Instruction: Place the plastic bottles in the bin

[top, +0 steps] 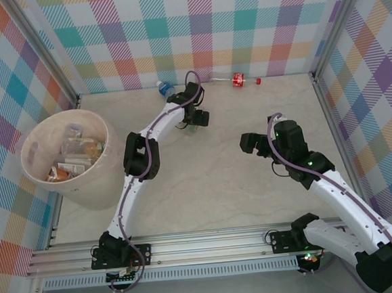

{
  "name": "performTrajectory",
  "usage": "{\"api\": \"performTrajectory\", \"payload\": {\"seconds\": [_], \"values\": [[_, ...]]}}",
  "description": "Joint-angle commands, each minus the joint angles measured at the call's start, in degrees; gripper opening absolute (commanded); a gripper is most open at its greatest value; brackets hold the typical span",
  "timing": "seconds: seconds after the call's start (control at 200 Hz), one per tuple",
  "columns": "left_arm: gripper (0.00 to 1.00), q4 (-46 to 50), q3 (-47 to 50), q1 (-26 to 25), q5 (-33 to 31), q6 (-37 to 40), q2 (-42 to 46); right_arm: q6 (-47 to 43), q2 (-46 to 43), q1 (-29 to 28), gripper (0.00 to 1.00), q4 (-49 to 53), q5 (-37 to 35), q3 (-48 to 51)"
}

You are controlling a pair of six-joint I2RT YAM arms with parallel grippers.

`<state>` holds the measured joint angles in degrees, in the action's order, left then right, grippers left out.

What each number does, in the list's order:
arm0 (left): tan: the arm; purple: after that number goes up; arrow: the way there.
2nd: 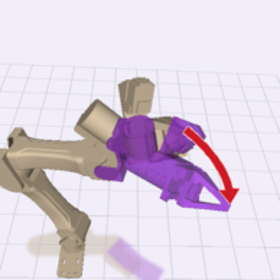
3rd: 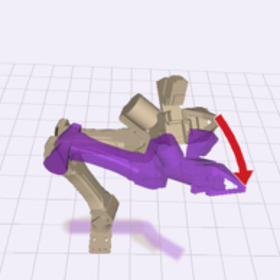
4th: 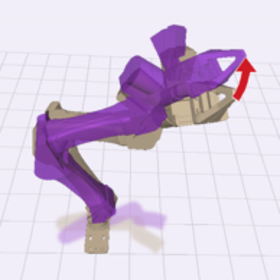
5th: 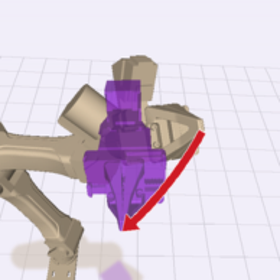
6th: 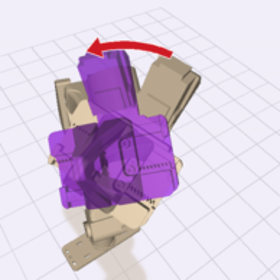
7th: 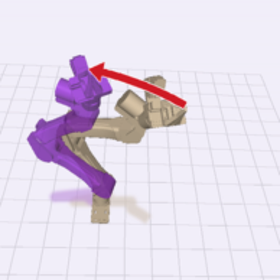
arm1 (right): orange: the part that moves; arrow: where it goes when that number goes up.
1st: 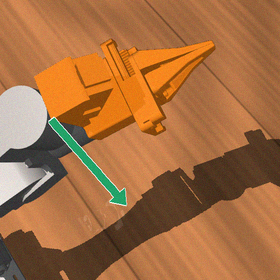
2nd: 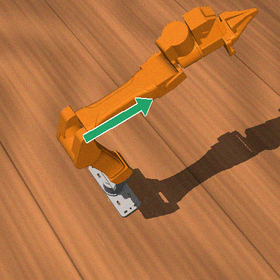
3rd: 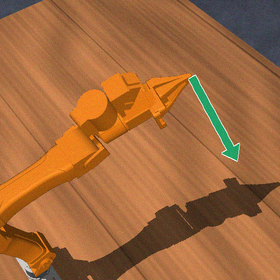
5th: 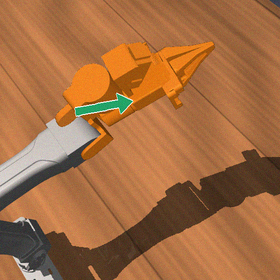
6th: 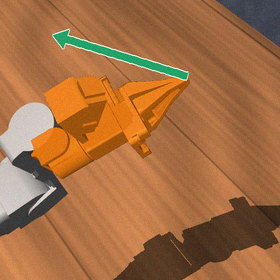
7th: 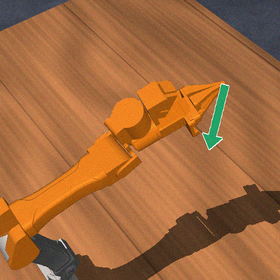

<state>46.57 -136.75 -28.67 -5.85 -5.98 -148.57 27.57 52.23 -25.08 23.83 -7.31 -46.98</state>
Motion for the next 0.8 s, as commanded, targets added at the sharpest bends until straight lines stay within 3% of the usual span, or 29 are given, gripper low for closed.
{"api": "performTrajectory", "payload": {"seconds": [0.0,0.095,0.265,0.545,0.795], "values": [[0.82,1.51,-2.29,0.38,0.28,1.34,-0.88,-0.94,-1.35,0.3,1.0,1.03,-1.31,-0.44],[0.7,2.01,-2.04,0.44,-1.95,0.34,0.01,-0.71,-1.74,0.27,1.0,1.27,-1.43,-0.37],[0.59,-2.0,6.6,-0.38,-4.85,-1.36,7.55,-0.48,-2.0,0.27,1.0,0.69,-1.67,0.31],[0.56,-11.22,25.21,-3.73,-4.24,-1.18,24.91,-0.17,-0.97,0.29,1.0,-1.6,-1.14,1.09],[0.54,-12.3,31.96,-5.76,-3.7,-2.32,34.73,-1.12,-2.03,0.3,1.0,-5.93,2.07,2.43]]}}
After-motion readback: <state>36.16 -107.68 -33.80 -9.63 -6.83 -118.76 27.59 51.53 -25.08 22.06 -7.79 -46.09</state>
